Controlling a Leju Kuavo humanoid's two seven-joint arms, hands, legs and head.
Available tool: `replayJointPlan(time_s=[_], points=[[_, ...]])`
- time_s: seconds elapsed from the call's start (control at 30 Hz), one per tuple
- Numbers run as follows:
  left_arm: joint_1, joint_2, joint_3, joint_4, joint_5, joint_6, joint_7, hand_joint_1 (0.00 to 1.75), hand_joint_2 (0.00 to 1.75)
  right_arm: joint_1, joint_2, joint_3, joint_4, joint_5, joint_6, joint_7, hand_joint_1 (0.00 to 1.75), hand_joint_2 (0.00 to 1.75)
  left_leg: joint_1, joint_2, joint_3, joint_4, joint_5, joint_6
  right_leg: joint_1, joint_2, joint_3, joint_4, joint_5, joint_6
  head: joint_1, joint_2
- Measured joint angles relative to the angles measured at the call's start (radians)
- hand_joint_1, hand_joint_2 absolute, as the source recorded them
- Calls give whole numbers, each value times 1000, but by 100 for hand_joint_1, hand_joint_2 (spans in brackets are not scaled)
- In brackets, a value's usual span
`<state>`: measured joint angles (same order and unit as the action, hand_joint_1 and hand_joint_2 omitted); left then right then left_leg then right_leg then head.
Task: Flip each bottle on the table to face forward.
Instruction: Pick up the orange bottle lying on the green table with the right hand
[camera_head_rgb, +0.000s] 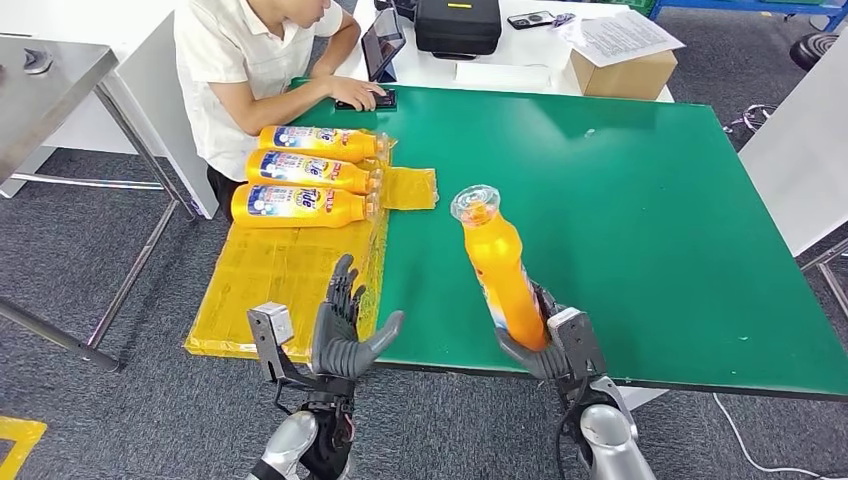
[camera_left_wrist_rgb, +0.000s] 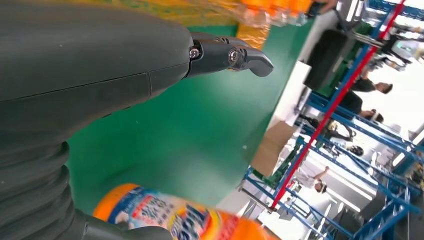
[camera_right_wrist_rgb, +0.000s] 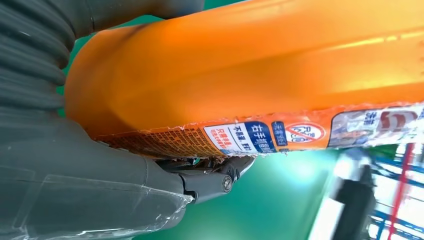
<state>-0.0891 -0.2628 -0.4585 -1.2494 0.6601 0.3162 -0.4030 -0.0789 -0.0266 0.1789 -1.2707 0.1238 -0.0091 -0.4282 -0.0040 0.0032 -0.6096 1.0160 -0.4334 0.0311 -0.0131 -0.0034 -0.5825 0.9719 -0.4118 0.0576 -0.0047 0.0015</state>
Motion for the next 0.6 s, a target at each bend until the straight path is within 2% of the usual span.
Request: replayJointPlan(time_s=[0.2,0.37,0.6], points=[[57,24,0,-90,38,-109,16,0,175,44,19,43,-128,-67,-9,-19,175,175,-1,-1,-4,0,0,0,-1,-1,-4,0,0,0,0,0],[70,48,-27,-152,22,-235,8,0,175,52,11,102,-179,-54,48,2,175,175,-1,-1,-4,0,0,0,-1,-1,-5,0,0,0,0,0],[69,58,-44,-182,21,-260,4,0,175,49,3,163,-179,-35,67,7,175,175,-1,-1,-4,0,0,0,-1,-1,-5,0,0,0,0,0]])
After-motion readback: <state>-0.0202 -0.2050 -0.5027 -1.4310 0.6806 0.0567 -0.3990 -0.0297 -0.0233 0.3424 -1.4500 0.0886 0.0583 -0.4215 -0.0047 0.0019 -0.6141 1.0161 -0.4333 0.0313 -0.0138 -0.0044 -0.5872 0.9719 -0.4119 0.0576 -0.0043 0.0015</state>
